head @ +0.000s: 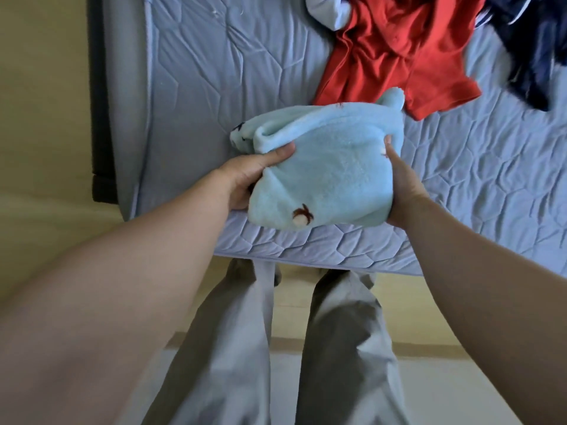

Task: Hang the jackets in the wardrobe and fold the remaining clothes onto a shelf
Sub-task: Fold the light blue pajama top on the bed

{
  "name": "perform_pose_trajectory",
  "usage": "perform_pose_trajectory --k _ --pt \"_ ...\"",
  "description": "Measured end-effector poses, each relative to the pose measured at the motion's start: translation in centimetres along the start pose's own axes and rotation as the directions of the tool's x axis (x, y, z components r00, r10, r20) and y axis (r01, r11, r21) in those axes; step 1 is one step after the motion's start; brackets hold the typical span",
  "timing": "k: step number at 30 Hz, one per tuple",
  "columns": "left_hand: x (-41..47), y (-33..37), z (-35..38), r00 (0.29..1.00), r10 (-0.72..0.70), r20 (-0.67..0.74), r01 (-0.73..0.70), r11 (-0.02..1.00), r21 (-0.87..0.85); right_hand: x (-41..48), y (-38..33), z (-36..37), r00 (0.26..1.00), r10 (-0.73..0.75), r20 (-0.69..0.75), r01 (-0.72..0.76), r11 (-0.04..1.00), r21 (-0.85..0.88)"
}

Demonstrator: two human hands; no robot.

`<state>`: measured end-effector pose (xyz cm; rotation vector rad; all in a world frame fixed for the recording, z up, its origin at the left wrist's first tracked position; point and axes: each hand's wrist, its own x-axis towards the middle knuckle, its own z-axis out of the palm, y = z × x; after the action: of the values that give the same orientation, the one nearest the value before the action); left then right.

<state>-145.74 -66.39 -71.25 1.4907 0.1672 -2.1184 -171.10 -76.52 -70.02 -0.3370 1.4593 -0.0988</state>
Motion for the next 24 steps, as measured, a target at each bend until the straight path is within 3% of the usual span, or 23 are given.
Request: perform_pose_trajectory --k 3,8,11,13,15,16,17,19,21,22,24 --pt "-6.2 1.3 0.7 0.998 0.053 -0.016 -0.053 0.998 0.033 -6.1 -1.2 1.2 0.996 -0.035 0.079 0.033 0.999 0.035" --pt "-22.6 3.4 1.0 0.943 0.292 -0.161 -0.269 0.951 0.151 -19.5 -2.0 5.6 0.991 -0.049 0.124 0.043 0.997 0.057" --pt "-32.9 4.7 0.2 0.796 0.512 -0.324 -0.37 0.834 0.41 -26.7 -3.3 11.4 0.994 -0.087 0.065 0.101 0.96 -0.262" --pt "-39.0 5.5 -0.1 0.667 0.628 -0.402 -0.338 0.735 0.588 -30.6 -4.4 15.3 0.948 -0.312 0.057 0.287 0.767 -0.574" --pt "-44.4 5.4 0.0 0.546 0.72 -0.428 -0.237 0.623 0.746 -34.9 -5.0 19.2 0.773 -0.564 0.29 0.543 0.351 -0.762" --pt "-47.0 5.2 0.0 0.471 0.77 -0.431 -0.174 0.559 0.81 -37.3 -5.2 21.3 0.631 -0.61 0.479 0.662 0.101 -0.743" --pt "-49.2 5.0 0.0 0.394 0.818 -0.419 -0.11 0.495 0.862 -39.8 -5.3 23.4 0.478 -0.599 0.642 0.741 -0.118 -0.661" --pt "-53.8 3.8 0.2 0.286 0.882 -0.376 -0.021 0.398 0.917 -44.4 -5.2 27.7 0.24 -0.497 0.834 0.788 -0.402 -0.466" --pt "-58.3 2.4 0.7 0.256 0.907 -0.335 0.048 0.334 0.941 -48.5 -4.8 31.2 0.092 -0.38 0.92 0.768 -0.561 -0.309" --pt "-60.4 1.6 0.6 0.252 0.91 -0.331 0.078 0.322 0.944 -50.2 -4.5 32.8 0.054 -0.319 0.946 0.773 -0.586 -0.242" --pt "-64.0 -0.2 -0.2 0.269 0.902 -0.338 0.115 0.319 0.941 -52.8 -3.8 35.4 0.036 -0.2 0.979 0.845 -0.517 -0.136"
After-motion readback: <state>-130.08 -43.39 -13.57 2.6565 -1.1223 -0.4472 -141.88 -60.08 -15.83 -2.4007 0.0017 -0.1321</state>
